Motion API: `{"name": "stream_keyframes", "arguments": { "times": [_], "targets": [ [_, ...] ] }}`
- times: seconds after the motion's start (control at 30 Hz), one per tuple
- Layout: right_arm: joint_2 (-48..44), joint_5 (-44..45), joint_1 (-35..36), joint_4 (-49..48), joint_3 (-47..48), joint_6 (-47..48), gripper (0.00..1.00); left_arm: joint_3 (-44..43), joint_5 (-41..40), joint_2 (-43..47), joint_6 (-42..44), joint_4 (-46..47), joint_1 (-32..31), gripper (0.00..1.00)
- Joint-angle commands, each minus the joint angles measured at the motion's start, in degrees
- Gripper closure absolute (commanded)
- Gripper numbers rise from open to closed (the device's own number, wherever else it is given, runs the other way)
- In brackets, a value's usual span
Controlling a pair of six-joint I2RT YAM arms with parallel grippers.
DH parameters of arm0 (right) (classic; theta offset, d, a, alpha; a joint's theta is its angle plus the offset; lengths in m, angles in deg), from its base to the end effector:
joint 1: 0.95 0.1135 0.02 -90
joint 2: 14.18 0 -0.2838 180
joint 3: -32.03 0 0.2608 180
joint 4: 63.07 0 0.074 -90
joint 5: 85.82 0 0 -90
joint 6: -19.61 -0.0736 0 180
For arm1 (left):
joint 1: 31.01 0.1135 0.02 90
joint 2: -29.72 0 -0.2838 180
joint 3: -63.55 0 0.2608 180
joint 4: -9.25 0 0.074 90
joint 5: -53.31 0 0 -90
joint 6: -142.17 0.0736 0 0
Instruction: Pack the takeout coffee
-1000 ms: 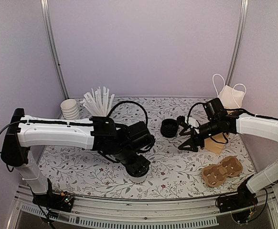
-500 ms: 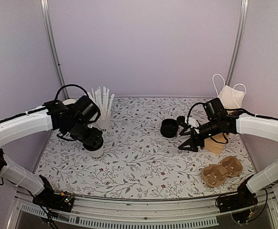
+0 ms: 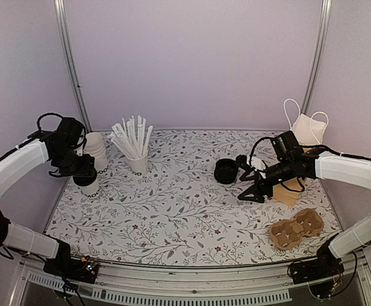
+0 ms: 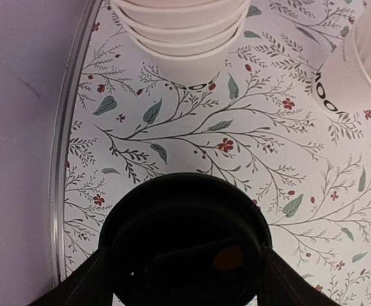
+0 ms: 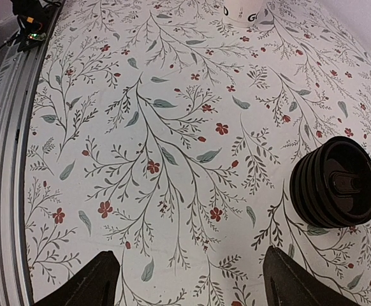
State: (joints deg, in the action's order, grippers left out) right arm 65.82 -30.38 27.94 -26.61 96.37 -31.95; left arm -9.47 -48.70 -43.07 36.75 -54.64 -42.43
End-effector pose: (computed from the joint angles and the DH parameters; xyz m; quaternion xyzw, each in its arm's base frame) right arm 0.2464 0.1837 0.2163 -0.5809 0.6983 0.2542 0.3322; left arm 0.2595 -0.0368 0.2548 -0.0576 0.9669 0.0465 0.2440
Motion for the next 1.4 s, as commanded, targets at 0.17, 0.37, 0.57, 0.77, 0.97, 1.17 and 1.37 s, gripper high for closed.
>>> {"name": "stream_keyframes", "arguments": {
  "times": [0.17, 0.37, 0.57, 0.77, 0.97, 1.17, 1.37],
  "targets": [
    [-1.0, 0.5, 0.4, 0.8, 1.2, 0.5, 0.18, 1.3, 2.8, -5.2, 2.5, 3.6, 2.7, 0.23],
    [-1.5, -0.2, 0.4, 0.8, 1.2, 0.2, 0.18, 1.1, 2.6, -5.6, 2.1, 3.3, 3.2, 0.03],
    [-2.1, -0.6, 0.3, 1.4, 3.3, -1.9, 0.18, -1.4, 2.3, -2.3, 0.5, -0.1, 2.6, 0.0],
    [-4.8, -3.2, 0.3, 16.9, 21.1, -2.2, 0.19, -11.4, -0.1, 4.3, -1.9, -5.9, -4.1, 0.0],
    [-2.2, 12.5, -2.4, 27.3, 37.6, -6.9, 0.2, -6.6, 5.6, 12.5, -5.2, 6.1, -17.6, 0.0],
    [-4.3, 19.4, -9.8, 31.8, 42.4, -9.8, 0.26, 8.2, 15.4, 12.3, -10.6, 31.5, -28.9, 0.01],
    [-8.6, 30.1, -14.3, 31.5, 33.4, -6.0, 0.34, -4.4, 6.3, -6.1, -2.0, 31.6, -48.1, 0.0]
  ]
}}
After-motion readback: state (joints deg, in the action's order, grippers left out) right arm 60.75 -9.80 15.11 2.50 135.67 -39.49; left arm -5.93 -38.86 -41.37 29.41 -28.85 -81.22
